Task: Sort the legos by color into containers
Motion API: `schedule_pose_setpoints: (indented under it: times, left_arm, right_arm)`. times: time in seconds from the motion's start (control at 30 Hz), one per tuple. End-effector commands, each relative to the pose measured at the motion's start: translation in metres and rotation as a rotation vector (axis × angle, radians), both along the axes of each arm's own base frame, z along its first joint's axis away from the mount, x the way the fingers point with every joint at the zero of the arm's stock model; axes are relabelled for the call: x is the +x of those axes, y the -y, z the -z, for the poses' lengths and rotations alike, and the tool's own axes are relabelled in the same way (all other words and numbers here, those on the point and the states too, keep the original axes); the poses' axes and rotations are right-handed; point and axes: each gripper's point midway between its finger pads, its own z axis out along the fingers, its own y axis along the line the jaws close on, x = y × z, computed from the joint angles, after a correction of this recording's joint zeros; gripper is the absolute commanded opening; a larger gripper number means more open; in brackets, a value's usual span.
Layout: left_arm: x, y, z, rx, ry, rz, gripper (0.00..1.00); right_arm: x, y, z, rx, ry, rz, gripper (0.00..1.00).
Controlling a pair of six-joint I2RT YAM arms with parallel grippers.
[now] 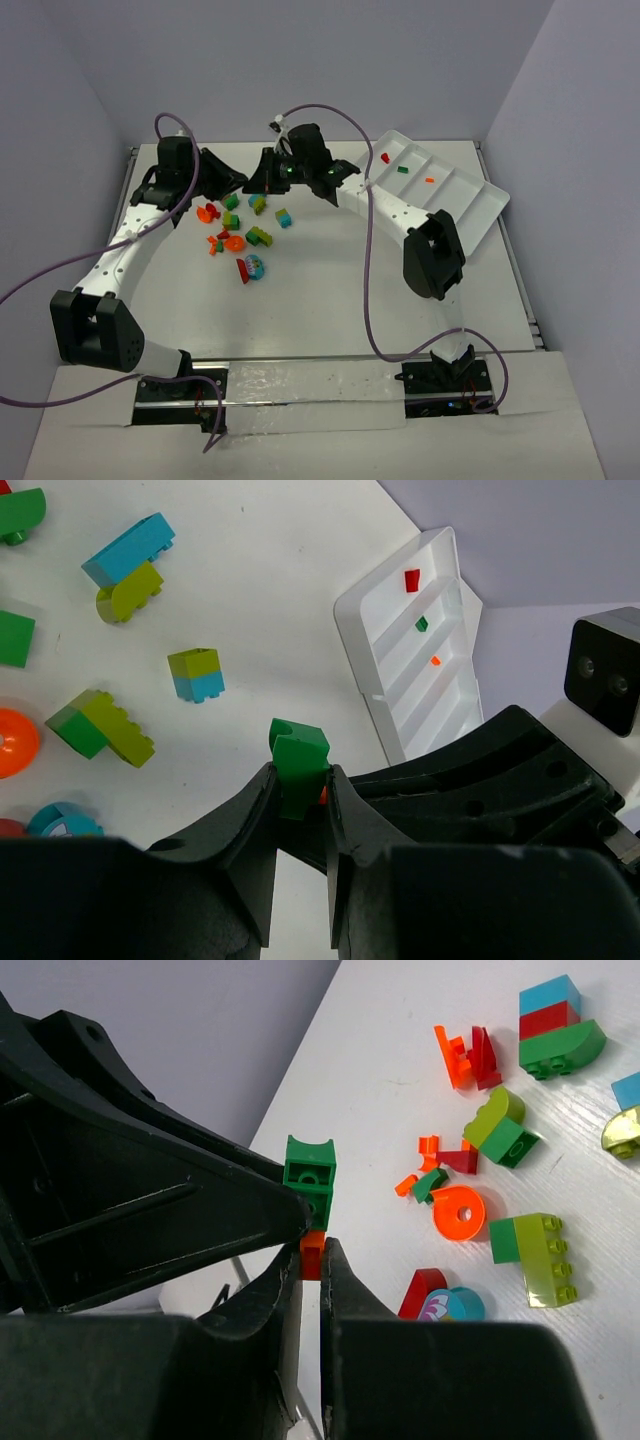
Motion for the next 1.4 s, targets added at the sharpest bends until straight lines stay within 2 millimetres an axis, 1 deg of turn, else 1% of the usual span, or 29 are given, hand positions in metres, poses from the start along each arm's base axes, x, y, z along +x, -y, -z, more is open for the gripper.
schedule_pose_setpoints:
  times: [0.0, 0.07, 0.17, 0.27, 0.33, 0.43, 0.5, 0.53, 0.57, 0.63, 0.67, 0.7, 0.73, 0.77, 0.8, 0.83, 0.87, 0.9, 0.97, 1.0, 1.03, 1.07, 1.1, 1.17, 1.23, 1.27, 1.3, 1.33, 1.37]
  left_arm:
    - [0.004, -0.001, -0.007, -0.009, 0.024, -0.006, 0.00]
    - [0.007, -0.006, -0.007, 0.005, 0.029, -0.025, 0.00]
    - [0.017, -0.028, -0.011, 0.043, 0.047, -0.087, 0.00]
    - [0.024, -0.048, -0.011, 0.057, 0.051, -0.145, 0.00]
    - [0.026, -0.059, -0.009, 0.066, 0.048, -0.173, 0.00]
    - [0.027, -0.071, -0.003, 0.096, 0.050, -0.202, 0.00]
    - [0.026, -0.073, -0.002, 0.116, 0.052, -0.201, 0.00]
    - [0.025, -0.076, 0.000, 0.142, 0.057, -0.201, 0.00]
    - [0.025, -0.078, 0.000, 0.172, 0.067, -0.191, 0.00]
    - [0.024, -0.080, 0.004, 0.239, 0.080, -0.154, 0.00]
    - [0.023, -0.079, 0.004, 0.262, 0.085, -0.130, 0.00]
    - [0.022, -0.073, 0.006, 0.287, 0.090, -0.087, 0.00]
    - [0.021, -0.065, 0.010, 0.342, 0.096, -0.010, 0.00]
    - [0.020, -0.060, 0.014, 0.370, 0.098, 0.038, 0.00]
    - [0.019, -0.054, 0.018, 0.393, 0.096, 0.073, 0.00]
    - [0.016, -0.045, 0.022, 0.445, 0.107, 0.141, 0.00]
    - [0.012, -0.035, 0.025, 0.475, 0.130, 0.215, 0.00]
    - [0.008, -0.019, 0.028, 0.481, 0.153, 0.297, 0.00]
    - [0.000, -0.002, 0.030, 0.485, 0.176, 0.393, 0.00]
    - [-0.005, 0.011, 0.031, 0.485, 0.199, 0.466, 0.00]
    - [-0.007, 0.018, 0.030, 0.487, 0.212, 0.498, 0.00]
    - [-0.009, 0.024, 0.029, 0.495, 0.225, 0.526, 0.00]
    - [-0.009, 0.027, 0.029, 0.500, 0.230, 0.539, 0.00]
    - [-0.009, 0.030, 0.028, 0.513, 0.236, 0.552, 0.00]
    - [-0.009, 0.032, 0.029, 0.515, 0.237, 0.563, 0.00]
    - [-0.010, 0.033, 0.030, 0.513, 0.233, 0.569, 0.00]
    - [-0.011, 0.035, 0.032, 0.506, 0.231, 0.579, 0.00]
    - [-0.011, 0.036, 0.033, 0.501, 0.229, 0.585, 0.00]
    - [-0.011, 0.038, 0.034, 0.497, 0.228, 0.590, 0.00]
  right_arm:
    - [-0.006, 0.007, -0.045, 0.072, 0.136, -0.004, 0.00]
    - [-0.012, 0.012, -0.045, 0.071, 0.149, -0.011, 0.00]
    - [-0.028, 0.027, -0.048, 0.054, 0.197, -0.031, 0.00]
    - [-0.033, 0.041, -0.047, 0.024, 0.216, -0.031, 0.00]
    - [-0.032, 0.054, -0.047, 0.010, 0.228, -0.016, 0.00]
    - [-0.018, 0.084, -0.049, -0.011, 0.240, 0.044, 0.00]
    - [-0.004, 0.107, -0.048, -0.040, 0.252, 0.087, 0.00]
    - [0.009, 0.131, -0.042, -0.082, 0.255, 0.137, 0.00]
    - [0.017, 0.149, -0.038, -0.116, 0.246, 0.173, 0.00]
    - [0.042, 0.204, -0.023, -0.199, 0.235, 0.277, 0.00]
    - [0.045, 0.217, -0.016, -0.234, 0.228, 0.301, 0.00]
    - [0.053, 0.240, -0.007, -0.280, 0.215, 0.348, 0.00]
    - [0.066, 0.282, 0.004, -0.338, 0.191, 0.433, 0.00]
    - [0.070, 0.308, 0.014, -0.384, 0.170, 0.481, 0.00]
    - [0.073, 0.326, 0.023, -0.426, 0.149, 0.512, 0.00]
    - [0.077, 0.356, 0.034, -0.473, 0.120, 0.566, 0.00]
    - [0.080, 0.375, 0.040, -0.502, 0.102, 0.595, 0.00]
    - [0.084, 0.395, 0.049, -0.539, 0.077, 0.624, 0.00]
    - [0.093, 0.415, 0.068, -0.608, 0.028, 0.643, 0.00]
    - [0.097, 0.432, 0.083, -0.634, -0.019, 0.662, 0.00]
    - [0.100, 0.439, 0.092, -0.659, -0.044, 0.663, 0.00]
    - [0.109, 0.448, 0.096, -0.684, -0.052, 0.675, 0.00]
    - [0.114, 0.450, 0.091, -0.687, -0.035, 0.681, 0.00]
    - [0.130, 0.463, 0.107, -0.732, -0.053, 0.693, 0.00]
    - [0.138, 0.468, 0.114, -0.742, -0.056, 0.696, 0.00]
    - [0.143, 0.475, 0.118, -0.748, -0.064, 0.710, 0.00]
    - [0.149, 0.481, 0.127, -0.758, -0.076, 0.721, 0.00]
    - [0.150, 0.485, 0.134, -0.759, -0.093, 0.727, 0.00]
    - [0.156, 0.492, 0.131, -0.754, -0.088, 0.746, 0.00]
